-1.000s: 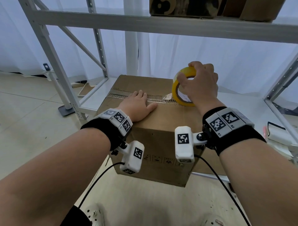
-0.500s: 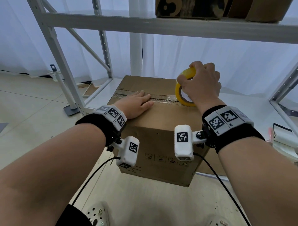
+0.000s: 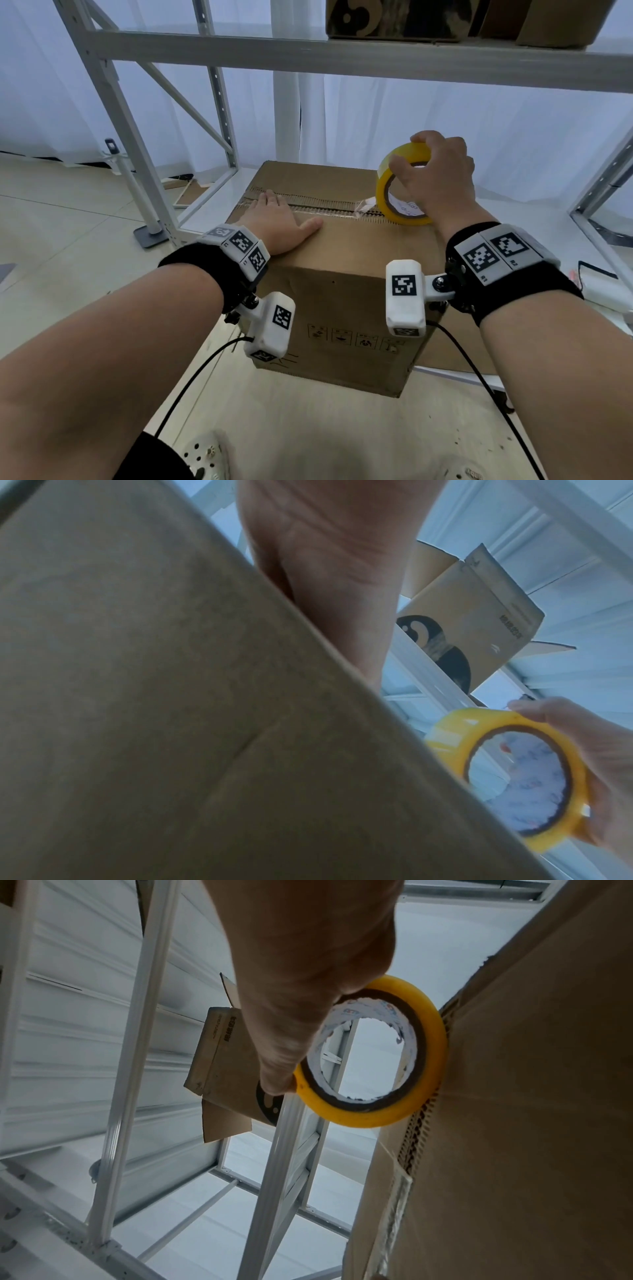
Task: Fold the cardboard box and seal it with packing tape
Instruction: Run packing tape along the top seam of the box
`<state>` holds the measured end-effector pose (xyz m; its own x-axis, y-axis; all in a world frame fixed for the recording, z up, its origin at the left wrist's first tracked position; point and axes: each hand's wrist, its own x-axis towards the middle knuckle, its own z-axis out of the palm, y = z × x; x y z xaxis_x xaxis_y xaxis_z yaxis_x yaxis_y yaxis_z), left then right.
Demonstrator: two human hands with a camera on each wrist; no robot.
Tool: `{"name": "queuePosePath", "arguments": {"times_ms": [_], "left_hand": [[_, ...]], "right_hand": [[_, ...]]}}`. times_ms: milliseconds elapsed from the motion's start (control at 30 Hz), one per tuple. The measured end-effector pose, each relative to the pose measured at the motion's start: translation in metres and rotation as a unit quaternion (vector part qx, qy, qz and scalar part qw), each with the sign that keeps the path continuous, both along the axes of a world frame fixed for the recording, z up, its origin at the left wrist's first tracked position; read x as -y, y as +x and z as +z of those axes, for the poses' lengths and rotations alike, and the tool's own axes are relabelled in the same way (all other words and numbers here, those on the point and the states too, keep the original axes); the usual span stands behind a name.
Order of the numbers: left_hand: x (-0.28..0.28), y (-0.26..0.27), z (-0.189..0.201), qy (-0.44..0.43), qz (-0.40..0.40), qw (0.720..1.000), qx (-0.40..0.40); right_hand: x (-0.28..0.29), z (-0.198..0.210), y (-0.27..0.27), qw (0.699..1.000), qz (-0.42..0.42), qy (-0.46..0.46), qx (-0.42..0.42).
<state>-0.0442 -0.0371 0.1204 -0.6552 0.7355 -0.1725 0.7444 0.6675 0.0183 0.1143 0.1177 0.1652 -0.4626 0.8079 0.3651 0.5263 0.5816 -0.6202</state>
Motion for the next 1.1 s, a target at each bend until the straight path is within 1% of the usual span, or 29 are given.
{"name": "queuePosePath", "arguments": {"times_ms": [100,233,333,400,567,667,800,933,1000,1100], "left_hand": [[-0.009,0.018,0.003,-0.005,-0.051,0.999,0.012],[-0.036,0.052,0.006,-0.001,-0.130,0.991,0.030],[-0.049,0.059,0.008,0.010,-0.154,0.987,0.036],[-0.048,0.055,0.008,0.019,-0.163,0.986,0.036],[-0.042,0.042,0.010,0.015,-0.174,0.984,0.014],[-0.046,0.040,0.006,0.015,-0.164,0.986,0.018],[-0.051,0.042,0.001,0.017,-0.150,0.988,0.019],[-0.051,0.041,0.001,0.021,-0.160,0.987,0.025],[-0.049,0.040,0.000,0.026,-0.162,0.986,0.036],[-0.047,0.040,0.001,0.033,-0.162,0.985,0.046]], "right_hand": [[-0.001,0.002,0.002,1.000,0.008,-0.004,0.000],[-0.001,0.003,0.005,1.000,0.015,-0.005,-0.001],[-0.004,0.002,0.009,1.000,0.009,-0.006,-0.023],[-0.008,0.001,0.012,0.998,0.003,-0.029,-0.052],[-0.012,0.002,0.010,0.980,-0.007,-0.154,-0.129],[-0.010,-0.002,0.007,0.969,-0.032,-0.186,-0.161],[-0.009,-0.008,0.005,0.955,-0.056,-0.215,-0.198],[-0.009,-0.006,0.005,0.943,-0.059,-0.240,-0.225],[-0.008,-0.005,0.005,0.944,-0.056,-0.232,-0.229],[-0.006,0.002,0.004,0.962,-0.053,-0.179,-0.200]]}}
